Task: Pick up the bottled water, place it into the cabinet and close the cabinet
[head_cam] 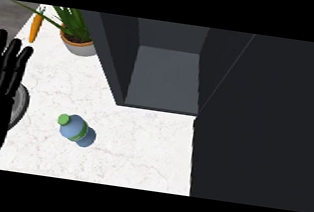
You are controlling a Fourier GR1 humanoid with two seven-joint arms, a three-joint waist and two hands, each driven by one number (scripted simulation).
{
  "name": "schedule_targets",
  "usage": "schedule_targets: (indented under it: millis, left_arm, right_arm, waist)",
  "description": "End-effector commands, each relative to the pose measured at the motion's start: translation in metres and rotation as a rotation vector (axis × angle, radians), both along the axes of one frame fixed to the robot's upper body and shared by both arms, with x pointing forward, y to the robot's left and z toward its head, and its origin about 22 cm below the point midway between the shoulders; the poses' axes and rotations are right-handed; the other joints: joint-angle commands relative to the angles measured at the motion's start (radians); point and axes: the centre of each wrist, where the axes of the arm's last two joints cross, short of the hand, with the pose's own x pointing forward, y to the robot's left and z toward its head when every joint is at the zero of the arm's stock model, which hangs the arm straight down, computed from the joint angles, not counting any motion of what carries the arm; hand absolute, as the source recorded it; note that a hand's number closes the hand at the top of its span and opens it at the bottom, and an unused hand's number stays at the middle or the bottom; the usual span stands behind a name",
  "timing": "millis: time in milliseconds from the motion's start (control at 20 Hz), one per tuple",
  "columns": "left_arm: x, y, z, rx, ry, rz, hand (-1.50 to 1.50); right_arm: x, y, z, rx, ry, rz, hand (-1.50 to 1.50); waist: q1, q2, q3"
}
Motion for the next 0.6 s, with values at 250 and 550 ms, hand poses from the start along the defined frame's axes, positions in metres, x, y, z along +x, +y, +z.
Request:
schedule_targets:
  millis: [250, 550]
  left_arm:
    - [0.004, 0.028, 0.006, -0.006, 0.010, -0.524, -1.50]
    - [-0.010, 0.071, -0.013, -0.029, 0.315, -0.578, -1.50]
  right_arm:
    - [-0.025, 0.002, 0.007, 0.040, -0.075, 0.065, -1.50]
    - [-0.065, -0.002, 0.005, 0.114, 0.220, 0.190, -1.50]
  waist:
    - [-0.007, 0.021, 0.025]
    - [0.001, 0.021, 0.026]
